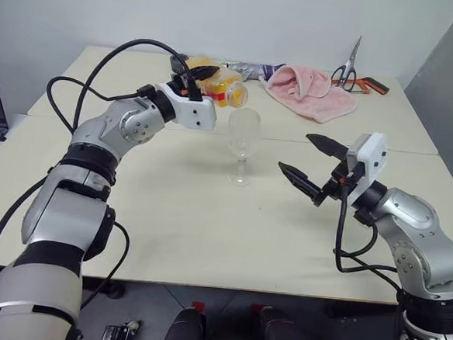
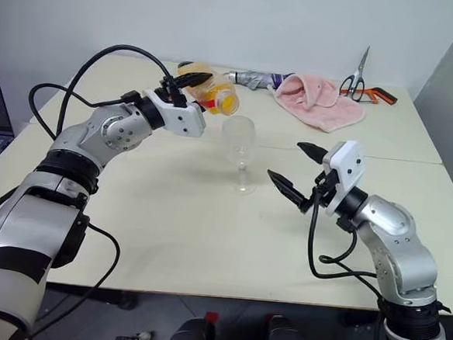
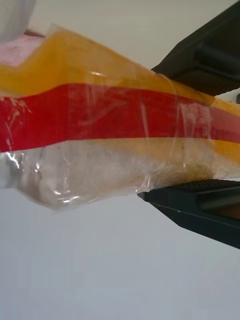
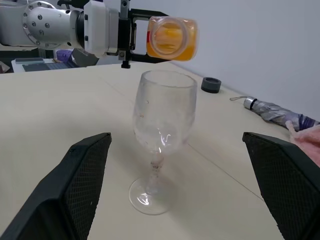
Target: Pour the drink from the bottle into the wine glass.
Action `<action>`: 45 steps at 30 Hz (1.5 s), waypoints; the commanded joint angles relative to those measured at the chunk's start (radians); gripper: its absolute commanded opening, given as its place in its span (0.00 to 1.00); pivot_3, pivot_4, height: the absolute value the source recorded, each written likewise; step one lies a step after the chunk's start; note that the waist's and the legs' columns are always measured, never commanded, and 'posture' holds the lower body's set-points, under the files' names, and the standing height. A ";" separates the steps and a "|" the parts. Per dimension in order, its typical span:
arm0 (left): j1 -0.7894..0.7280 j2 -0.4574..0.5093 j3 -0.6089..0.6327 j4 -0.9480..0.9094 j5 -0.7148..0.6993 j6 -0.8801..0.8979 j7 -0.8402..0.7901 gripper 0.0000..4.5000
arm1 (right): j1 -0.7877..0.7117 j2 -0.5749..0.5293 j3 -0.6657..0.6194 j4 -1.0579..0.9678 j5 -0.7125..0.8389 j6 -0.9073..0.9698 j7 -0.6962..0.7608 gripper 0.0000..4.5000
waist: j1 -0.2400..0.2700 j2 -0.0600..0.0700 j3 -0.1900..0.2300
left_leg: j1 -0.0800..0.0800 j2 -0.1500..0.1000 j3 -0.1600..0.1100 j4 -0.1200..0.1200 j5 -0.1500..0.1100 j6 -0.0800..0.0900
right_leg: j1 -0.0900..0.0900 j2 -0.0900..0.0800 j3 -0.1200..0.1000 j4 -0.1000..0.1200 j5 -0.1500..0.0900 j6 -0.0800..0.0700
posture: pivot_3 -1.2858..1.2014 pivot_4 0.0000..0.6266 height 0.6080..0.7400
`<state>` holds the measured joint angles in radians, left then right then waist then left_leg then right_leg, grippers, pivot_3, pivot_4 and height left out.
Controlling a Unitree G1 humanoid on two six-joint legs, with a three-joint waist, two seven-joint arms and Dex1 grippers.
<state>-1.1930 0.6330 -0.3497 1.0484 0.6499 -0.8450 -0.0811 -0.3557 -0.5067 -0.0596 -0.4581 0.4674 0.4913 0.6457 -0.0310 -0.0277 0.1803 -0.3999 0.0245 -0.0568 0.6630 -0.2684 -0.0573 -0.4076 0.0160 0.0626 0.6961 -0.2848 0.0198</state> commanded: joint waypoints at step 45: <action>-0.150 0.051 -0.086 0.074 0.130 -0.014 0.206 0.38 | 0.037 0.021 -0.001 -0.110 0.095 0.020 -0.022 1.00 | 0.000 0.000 0.000 | 0.000 0.000 0.000 0.001 0.000 0.000 | 0.000 0.000 0.000 0.001 0.000 0.000 | 0.52 0.24 1.00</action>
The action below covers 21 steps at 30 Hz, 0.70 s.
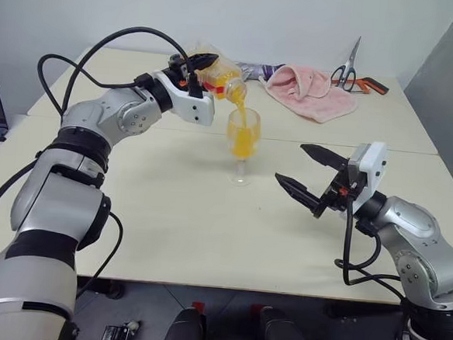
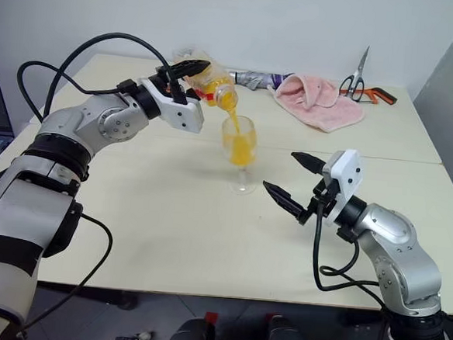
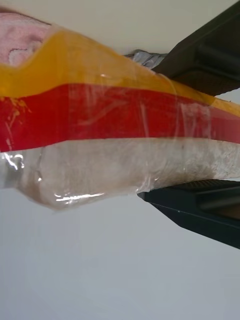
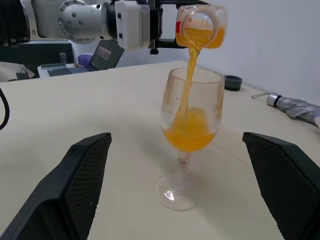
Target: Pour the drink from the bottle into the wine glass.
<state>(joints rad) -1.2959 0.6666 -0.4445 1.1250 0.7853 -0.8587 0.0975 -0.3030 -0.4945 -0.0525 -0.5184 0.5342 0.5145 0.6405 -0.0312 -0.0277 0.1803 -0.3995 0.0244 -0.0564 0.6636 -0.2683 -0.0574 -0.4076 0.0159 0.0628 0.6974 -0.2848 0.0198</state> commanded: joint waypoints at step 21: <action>-0.072 0.016 -0.013 0.014 0.007 0.017 0.056 0.38 | -0.007 0.009 0.020 -0.063 0.025 0.007 -0.020 1.00 | 0.000 0.000 0.000 | 0.000 0.000 0.000 0.000 0.000 0.000 | 0.000 0.000 0.000 0.000 0.000 0.000 | 0.52 0.24 1.00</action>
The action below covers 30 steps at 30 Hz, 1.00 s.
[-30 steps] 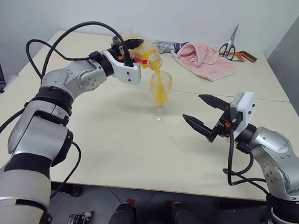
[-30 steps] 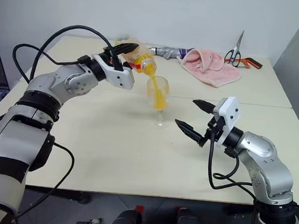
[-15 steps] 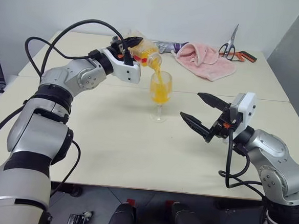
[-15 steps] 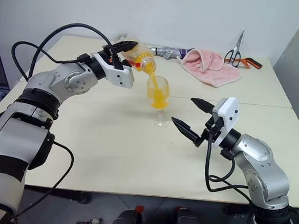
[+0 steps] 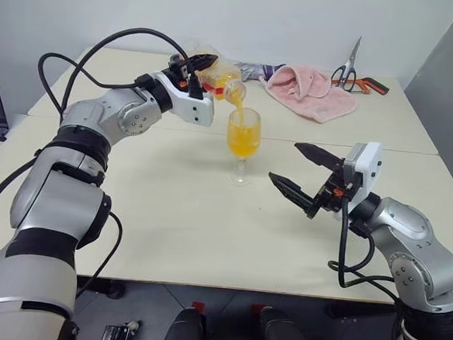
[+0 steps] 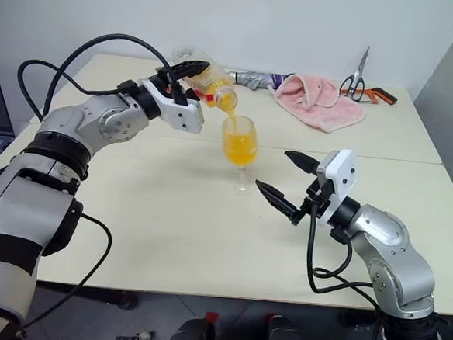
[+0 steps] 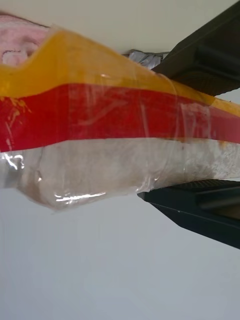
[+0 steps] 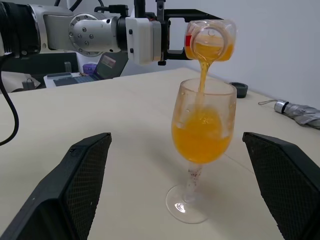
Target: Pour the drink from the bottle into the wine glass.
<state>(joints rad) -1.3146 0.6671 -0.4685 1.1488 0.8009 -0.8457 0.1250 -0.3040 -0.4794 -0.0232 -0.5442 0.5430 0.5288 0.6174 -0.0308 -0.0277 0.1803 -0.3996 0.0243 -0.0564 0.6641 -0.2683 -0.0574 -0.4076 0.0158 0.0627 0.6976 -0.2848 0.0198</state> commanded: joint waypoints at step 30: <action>0.129 -0.172 0.380 -0.126 -0.645 0.235 -0.475 0.38 | -0.019 0.005 0.065 -0.023 -0.049 -0.045 0.016 1.00 | -0.003 0.000 0.000 | 0.000 0.000 0.000 0.001 0.000 0.000 | 0.000 0.000 0.000 0.001 0.000 0.000 | 0.52 0.24 1.00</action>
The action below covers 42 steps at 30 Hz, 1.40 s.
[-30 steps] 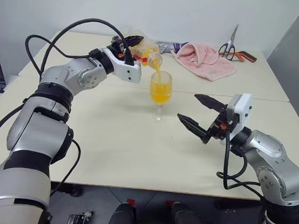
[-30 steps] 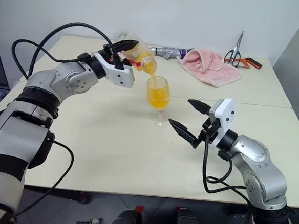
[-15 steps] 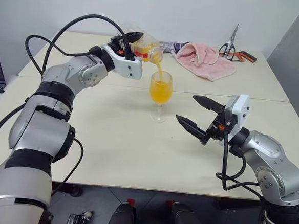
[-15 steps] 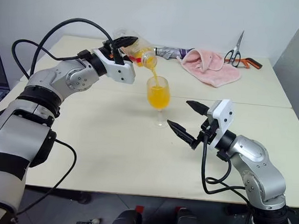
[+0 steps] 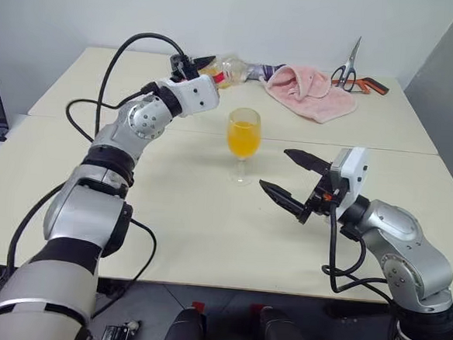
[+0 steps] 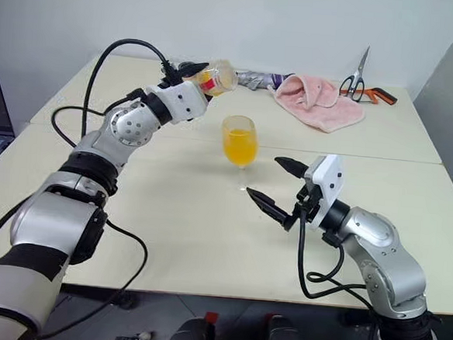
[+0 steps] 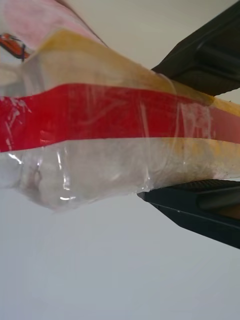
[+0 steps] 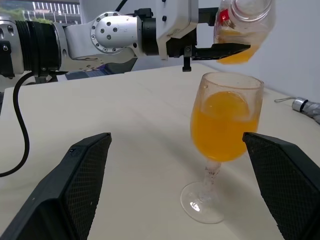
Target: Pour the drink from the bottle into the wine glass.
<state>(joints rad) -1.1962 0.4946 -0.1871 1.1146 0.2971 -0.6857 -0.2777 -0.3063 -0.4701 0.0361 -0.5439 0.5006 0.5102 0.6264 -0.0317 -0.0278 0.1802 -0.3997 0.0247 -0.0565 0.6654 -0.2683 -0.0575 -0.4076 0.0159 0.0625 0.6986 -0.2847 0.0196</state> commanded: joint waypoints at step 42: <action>0.686 0.030 0.502 -0.618 -0.552 0.731 -0.143 0.99 | -0.283 0.059 0.236 0.138 -0.138 0.086 0.097 1.00 | -0.001 0.000 -0.001 | 0.001 0.002 -0.003 0.011 0.000 0.000 | 0.001 0.000 -0.001 0.010 0.000 0.000 | 0.52 0.24 1.00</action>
<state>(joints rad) -0.5199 0.5082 0.3123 0.5418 -0.2650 0.0750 -0.4242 -0.5795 -0.4048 0.2954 -0.3805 0.3626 0.6005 0.7186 -0.0323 -0.0277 0.1794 -0.3985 0.0268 -0.0598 0.6765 -0.2684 -0.0572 -0.4063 0.0156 0.0618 0.7090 -0.2847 0.0196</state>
